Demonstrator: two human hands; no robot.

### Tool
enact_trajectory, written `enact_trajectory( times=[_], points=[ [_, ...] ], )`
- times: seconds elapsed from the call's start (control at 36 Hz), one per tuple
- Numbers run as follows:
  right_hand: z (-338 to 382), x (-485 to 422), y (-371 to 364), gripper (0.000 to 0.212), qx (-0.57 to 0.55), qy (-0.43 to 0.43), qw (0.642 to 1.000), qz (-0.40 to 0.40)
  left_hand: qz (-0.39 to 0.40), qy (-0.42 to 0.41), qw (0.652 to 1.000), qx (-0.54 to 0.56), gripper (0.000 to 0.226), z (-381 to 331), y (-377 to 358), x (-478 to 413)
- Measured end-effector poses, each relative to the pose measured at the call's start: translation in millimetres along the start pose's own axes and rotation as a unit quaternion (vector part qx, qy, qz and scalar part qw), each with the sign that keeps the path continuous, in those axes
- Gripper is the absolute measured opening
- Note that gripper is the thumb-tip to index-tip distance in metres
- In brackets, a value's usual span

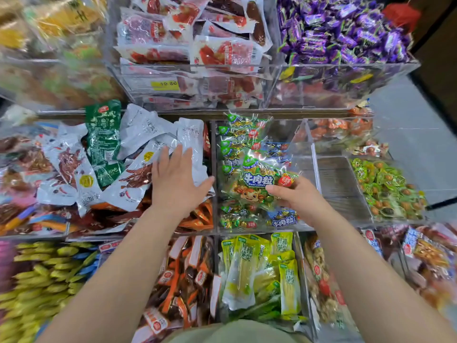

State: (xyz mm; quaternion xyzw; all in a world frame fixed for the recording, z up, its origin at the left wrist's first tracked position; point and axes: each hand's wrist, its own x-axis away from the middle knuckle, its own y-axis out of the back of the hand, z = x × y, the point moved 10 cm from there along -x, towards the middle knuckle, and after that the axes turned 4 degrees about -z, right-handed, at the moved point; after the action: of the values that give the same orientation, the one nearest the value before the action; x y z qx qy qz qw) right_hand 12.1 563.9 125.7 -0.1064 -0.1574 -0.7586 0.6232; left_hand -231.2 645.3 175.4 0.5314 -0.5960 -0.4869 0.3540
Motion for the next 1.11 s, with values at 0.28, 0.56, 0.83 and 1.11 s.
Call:
enact_trajectory(
  times=[0.28,0.56,0.83,1.11],
  points=[
    [-27.5,-33.2,-17.1,0.037,0.188,0.018,0.980,-0.059,0.068,-0.002,0.992,-0.104,0.112,4.4,-49.1,6.0],
    [-31.7,-28.9,-34.3,0.092,0.462,0.133,0.875,-0.051,0.060,-0.008,0.992,-0.115,0.108,2.8,-46.8,9.0],
    [-26.0,-37.0,-41.4,0.080,0.352,0.127,0.918,-0.129,0.058,-0.004,0.991,-0.124,0.107,2.8,-47.1,9.5],
    [-40.3,-48.2,-25.7,0.127,0.225,0.032,0.967,-0.119,0.086,-0.004,0.986,-0.142,0.131,4.0,-52.3,10.6]
  ],
)
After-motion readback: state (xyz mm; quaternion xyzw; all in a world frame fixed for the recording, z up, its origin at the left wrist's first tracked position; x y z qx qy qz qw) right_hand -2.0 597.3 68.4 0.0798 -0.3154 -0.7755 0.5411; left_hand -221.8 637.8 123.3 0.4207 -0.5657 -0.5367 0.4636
